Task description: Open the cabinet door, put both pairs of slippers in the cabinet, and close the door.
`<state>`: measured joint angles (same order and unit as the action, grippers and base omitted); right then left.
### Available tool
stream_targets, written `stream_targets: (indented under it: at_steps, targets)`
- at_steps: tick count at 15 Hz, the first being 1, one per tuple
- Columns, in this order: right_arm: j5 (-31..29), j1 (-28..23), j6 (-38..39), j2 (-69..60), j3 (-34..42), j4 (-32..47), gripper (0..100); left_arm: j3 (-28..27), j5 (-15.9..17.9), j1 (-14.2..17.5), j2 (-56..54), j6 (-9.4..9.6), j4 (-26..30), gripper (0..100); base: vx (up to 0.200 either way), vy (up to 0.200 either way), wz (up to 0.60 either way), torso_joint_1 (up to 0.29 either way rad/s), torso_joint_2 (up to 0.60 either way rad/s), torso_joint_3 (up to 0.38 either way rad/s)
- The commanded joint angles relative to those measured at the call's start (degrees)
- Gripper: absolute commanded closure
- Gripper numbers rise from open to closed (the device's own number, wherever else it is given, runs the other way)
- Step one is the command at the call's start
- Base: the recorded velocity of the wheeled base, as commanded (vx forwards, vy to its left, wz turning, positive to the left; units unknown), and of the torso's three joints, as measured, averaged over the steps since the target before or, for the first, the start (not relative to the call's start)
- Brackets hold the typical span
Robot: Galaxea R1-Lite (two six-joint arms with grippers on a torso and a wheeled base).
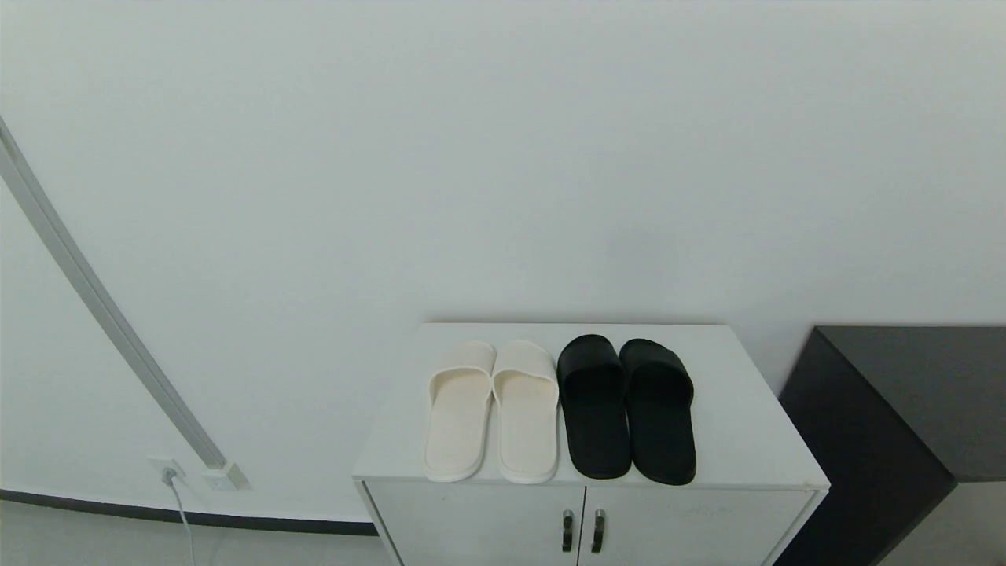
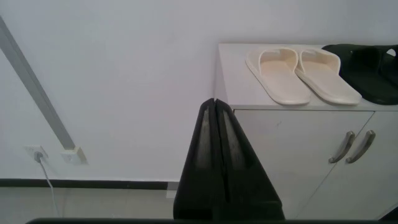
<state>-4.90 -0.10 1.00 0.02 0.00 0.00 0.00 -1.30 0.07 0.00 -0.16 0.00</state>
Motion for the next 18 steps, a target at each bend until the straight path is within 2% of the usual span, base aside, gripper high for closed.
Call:
stream_targets:
  at_steps: [1, 5, 7, 8, 9, 10, 13, 15, 16, 17, 18]
  targets:
    - [0.0, 0.0, 0.1, 0.1, 0.0, 0.0, 0, 0.0, 0.0, 0.0, 0.1, -0.02, 0.0, 100, 0.000, 0.000, 0.00, 0.000, 0.00, 0.000]
    - [-0.1, 0.0, 0.0, 0.6, -0.9, -0.5, 0, 0.0, 0.1, 0.0, 0.0, -0.02, 0.0, 100, 0.000, 0.000, 0.00, 0.000, 0.00, 0.000]
    - [-0.5, 0.9, 6.3, 8.5, -15.3, 0.9, 0, 0.0, 0.1, 0.0, 0.0, 0.07, 0.0, 100, 0.000, 0.000, 0.00, 0.000, 0.00, 0.000]
    - [0.3, 0.8, 3.2, 12.4, -17.1, 4.1, 0, 0.0, 0.1, 0.0, 0.0, 0.07, 0.0, 100, 0.000, 0.000, 0.00, 0.000, 0.00, 0.000]
    - [2.1, 0.8, -0.4, 16.3, -16.0, 5.3, 0, 0.0, 0.1, 0.0, 0.0, 0.07, 0.0, 100, 0.000, 0.000, 0.00, 0.000, 0.00, 0.000]
    - [3.1, 1.1, -0.4, 20.4, -14.8, 4.9, 0, 0.0, 0.1, 0.0, 0.0, 0.07, 0.0, 100, 0.000, 0.000, 0.00, 0.000, 0.00, 0.000]
    - [6.3, 2.8, -0.1, 34.9, -14.8, -4.7, 0, 0.0, 0.1, 0.0, 0.0, 0.07, 0.0, 100, 0.000, 0.000, 0.00, 0.000, 0.00, 0.000]
    - [6.0, 8.5, 0.3, 45.6, -16.4, -10.5, 0, 0.0, 0.1, 0.0, 0.0, 0.07, 0.0, 100, 0.000, 0.000, 0.00, 0.000, 0.00, 0.000]
    - [5.1, 13.0, 2.7, 50.1, -18.3, -11.8, 0, 0.0, 0.1, 0.0, 0.0, 0.07, 0.0, 100, 0.000, 0.000, 0.00, 0.000, 0.00, 0.000]
    - [2.8, 17.1, 5.1, 53.3, -20.0, -12.8, 0, 0.0, 0.1, 0.0, 0.0, 0.07, 0.0, 100, 0.000, 0.000, 0.00, 0.000, 0.00, 0.000]
    - [-2.2, 23.6, 8.8, 57.3, -22.6, -14.0, 0, 0.0, 0.1, 0.0, 0.0, 0.07, 0.0, 100, 0.000, 0.000, 0.00, 0.000, 0.00, 0.000]
